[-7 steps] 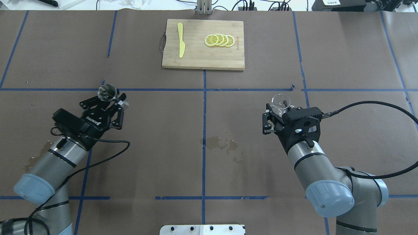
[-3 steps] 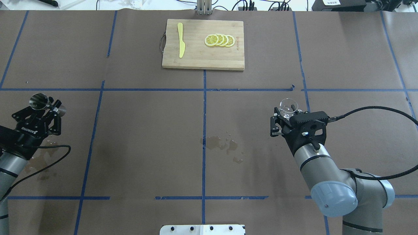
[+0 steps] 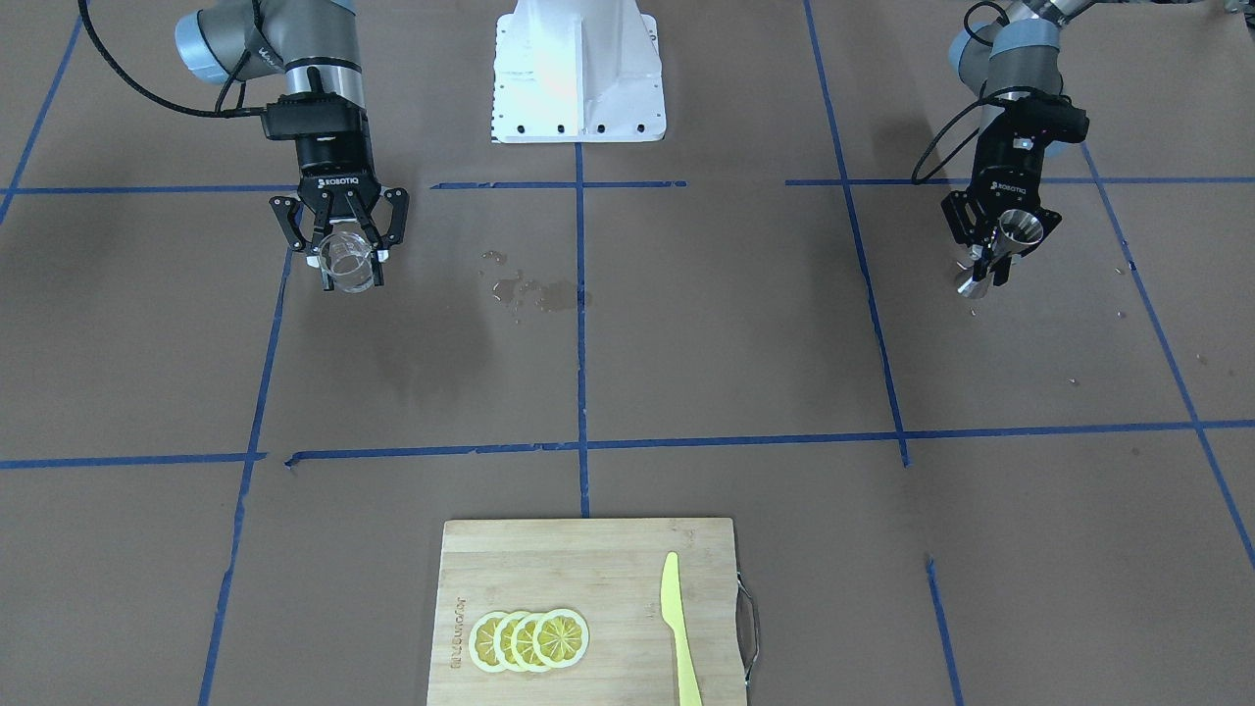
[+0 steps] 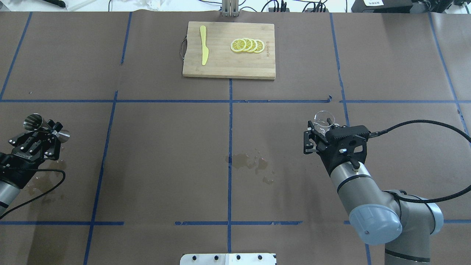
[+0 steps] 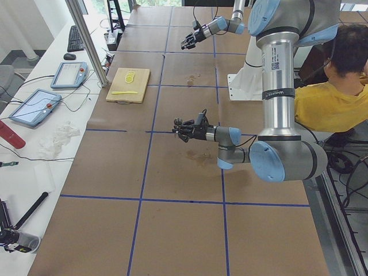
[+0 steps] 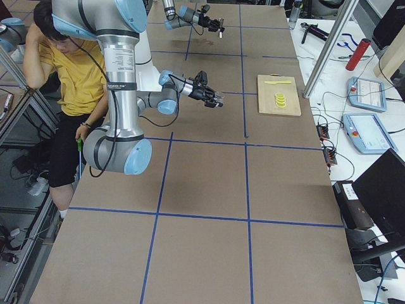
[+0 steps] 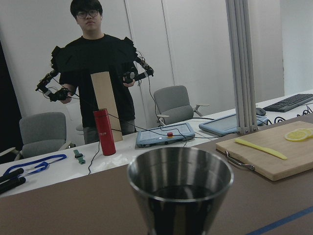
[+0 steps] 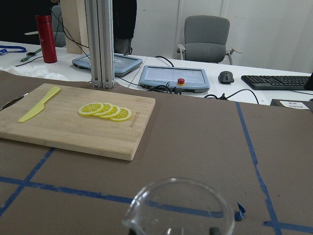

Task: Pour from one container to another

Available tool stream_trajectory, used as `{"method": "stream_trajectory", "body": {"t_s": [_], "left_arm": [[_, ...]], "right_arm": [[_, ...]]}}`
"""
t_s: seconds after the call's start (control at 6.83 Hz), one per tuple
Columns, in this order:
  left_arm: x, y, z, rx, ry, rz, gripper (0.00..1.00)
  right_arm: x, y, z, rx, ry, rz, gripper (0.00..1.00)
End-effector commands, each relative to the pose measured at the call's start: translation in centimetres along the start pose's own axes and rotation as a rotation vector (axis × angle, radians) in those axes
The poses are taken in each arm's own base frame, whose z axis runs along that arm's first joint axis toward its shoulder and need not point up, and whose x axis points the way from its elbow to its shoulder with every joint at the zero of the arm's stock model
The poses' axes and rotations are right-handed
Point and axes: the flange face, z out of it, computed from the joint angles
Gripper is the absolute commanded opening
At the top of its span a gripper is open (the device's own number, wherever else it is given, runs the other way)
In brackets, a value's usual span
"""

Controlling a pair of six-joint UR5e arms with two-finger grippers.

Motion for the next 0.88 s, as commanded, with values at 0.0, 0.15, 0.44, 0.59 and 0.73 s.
{"method": "stream_trajectory", "body": {"t_s": [0.0, 0.15, 0.44, 0.59, 0.73], "left_arm": [[-2.3, 3.6, -1.4, -0.077, -0.006, 0.025, 0.0], [-3.7, 4.1, -2.0, -0.072, -0.034, 0.05, 0.0], [-3.4, 4.4, -2.7, -0.069, -0.04, 0.057, 0.0], [-3.0, 4.9, -3.0, -0.078, -0.03, 0.059, 0.0], [-2.5, 5.5, -3.4, -0.094, -0.016, 0.058, 0.0]], "right_arm": [[-0.4, -0.3, -0.2, 0.002, -0.008, 0.007, 0.0], [-0.4, -0.3, -0.2, 0.002, -0.008, 0.007, 0.0], [-0.4, -0.3, -0.2, 0.001, -0.009, 0.008, 0.0], [-0.4, -0.2, -0.2, 0.001, -0.007, 0.009, 0.0], [-0.4, -0.3, -0.2, 0.002, -0.008, 0.008, 0.0]]}}
